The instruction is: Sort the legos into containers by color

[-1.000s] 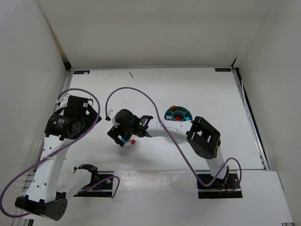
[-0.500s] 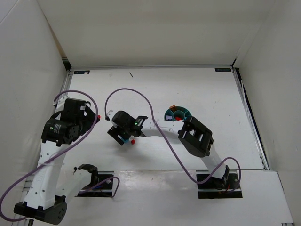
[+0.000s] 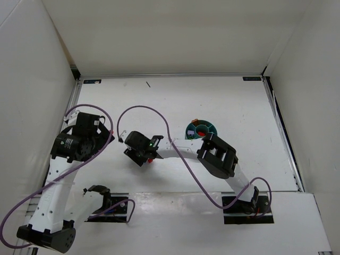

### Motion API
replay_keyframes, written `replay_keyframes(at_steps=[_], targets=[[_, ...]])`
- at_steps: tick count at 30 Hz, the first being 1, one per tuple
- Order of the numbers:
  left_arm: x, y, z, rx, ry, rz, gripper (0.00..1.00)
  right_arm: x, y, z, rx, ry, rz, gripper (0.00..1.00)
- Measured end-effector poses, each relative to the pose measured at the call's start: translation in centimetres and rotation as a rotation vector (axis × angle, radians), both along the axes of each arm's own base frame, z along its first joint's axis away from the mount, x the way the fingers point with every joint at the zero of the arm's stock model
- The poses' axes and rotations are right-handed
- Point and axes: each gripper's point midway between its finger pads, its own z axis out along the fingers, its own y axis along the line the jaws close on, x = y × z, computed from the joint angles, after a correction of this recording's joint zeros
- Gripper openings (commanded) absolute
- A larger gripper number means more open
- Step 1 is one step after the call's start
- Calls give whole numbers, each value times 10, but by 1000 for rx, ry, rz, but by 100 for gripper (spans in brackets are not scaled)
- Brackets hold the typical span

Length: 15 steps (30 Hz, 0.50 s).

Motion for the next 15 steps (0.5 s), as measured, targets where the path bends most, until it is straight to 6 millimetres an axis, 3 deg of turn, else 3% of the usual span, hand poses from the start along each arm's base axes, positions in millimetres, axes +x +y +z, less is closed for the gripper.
replay_keyframes(at_steps=[5, 10, 13, 15], targets=[[-1, -3, -2, -13, 11, -10, 99, -3, 1, 0, -1, -1, -2, 31], [-1, -4, -2, -15, 14, -22, 99, 2, -3, 4, 3, 0, -17, 28], [-2, -7, -4, -17, 27, -43, 99, 8, -22, 22, 18, -2, -44, 28], [0, -10, -6, -19, 46, -66, 99, 17, -39, 50, 56, -14, -80, 28]])
